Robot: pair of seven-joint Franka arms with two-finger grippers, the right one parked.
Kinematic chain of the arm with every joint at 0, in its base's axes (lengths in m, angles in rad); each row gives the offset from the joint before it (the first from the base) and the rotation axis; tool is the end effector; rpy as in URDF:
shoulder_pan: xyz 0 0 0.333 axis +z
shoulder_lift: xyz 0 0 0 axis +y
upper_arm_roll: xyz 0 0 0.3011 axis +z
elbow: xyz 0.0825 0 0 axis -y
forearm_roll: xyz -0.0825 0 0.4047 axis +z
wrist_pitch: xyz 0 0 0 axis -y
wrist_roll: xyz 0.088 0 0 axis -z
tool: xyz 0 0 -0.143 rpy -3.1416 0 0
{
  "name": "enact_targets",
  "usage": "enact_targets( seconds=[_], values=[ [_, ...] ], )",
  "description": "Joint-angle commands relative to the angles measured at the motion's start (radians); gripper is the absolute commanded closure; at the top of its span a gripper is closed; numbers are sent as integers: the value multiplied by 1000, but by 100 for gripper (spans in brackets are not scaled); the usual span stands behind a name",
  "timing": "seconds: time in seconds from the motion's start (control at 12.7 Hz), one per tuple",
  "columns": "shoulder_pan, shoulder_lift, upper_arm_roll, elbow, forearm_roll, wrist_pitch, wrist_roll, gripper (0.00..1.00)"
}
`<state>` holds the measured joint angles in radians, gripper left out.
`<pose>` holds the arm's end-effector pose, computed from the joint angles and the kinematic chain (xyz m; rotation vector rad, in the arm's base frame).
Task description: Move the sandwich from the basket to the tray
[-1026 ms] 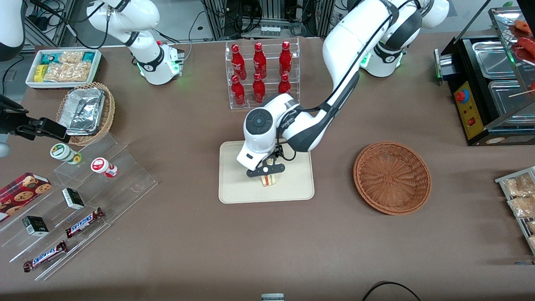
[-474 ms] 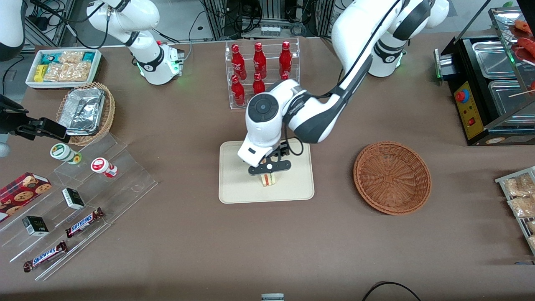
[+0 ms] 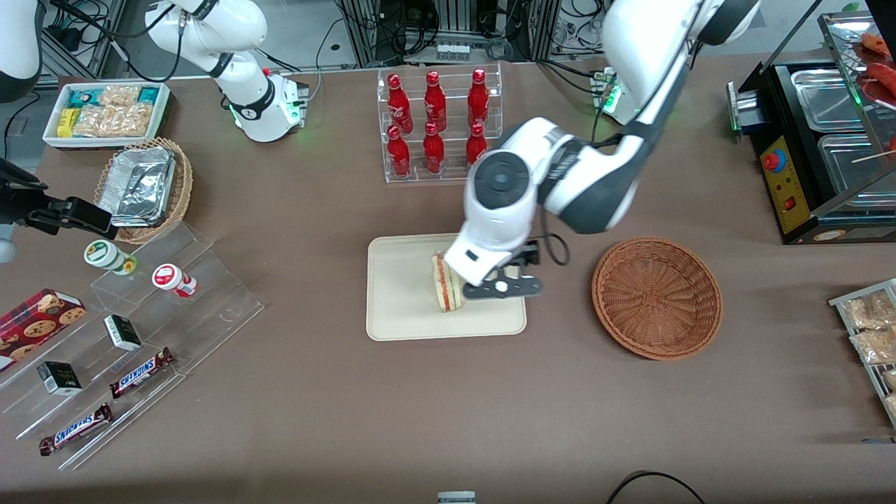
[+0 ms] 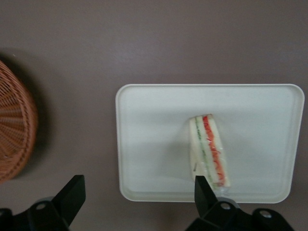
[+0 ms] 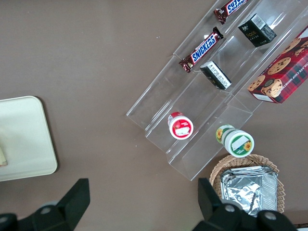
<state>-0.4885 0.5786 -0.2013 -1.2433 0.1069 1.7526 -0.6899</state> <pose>0.5840 -0.4282 0.3763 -3.1080 -0.0100 0.0760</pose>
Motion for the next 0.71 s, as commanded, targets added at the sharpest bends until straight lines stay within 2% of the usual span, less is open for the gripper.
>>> enact_targets(
  seconds=[0.0,0.47,0.63],
  values=[
    [82,-121,-6,-122,-23,-41,159,0],
    [302,-298,-6,-292,-91,-48,465,0],
    [394,-347,-4,-300,-105,-134,596,0]
  ],
)
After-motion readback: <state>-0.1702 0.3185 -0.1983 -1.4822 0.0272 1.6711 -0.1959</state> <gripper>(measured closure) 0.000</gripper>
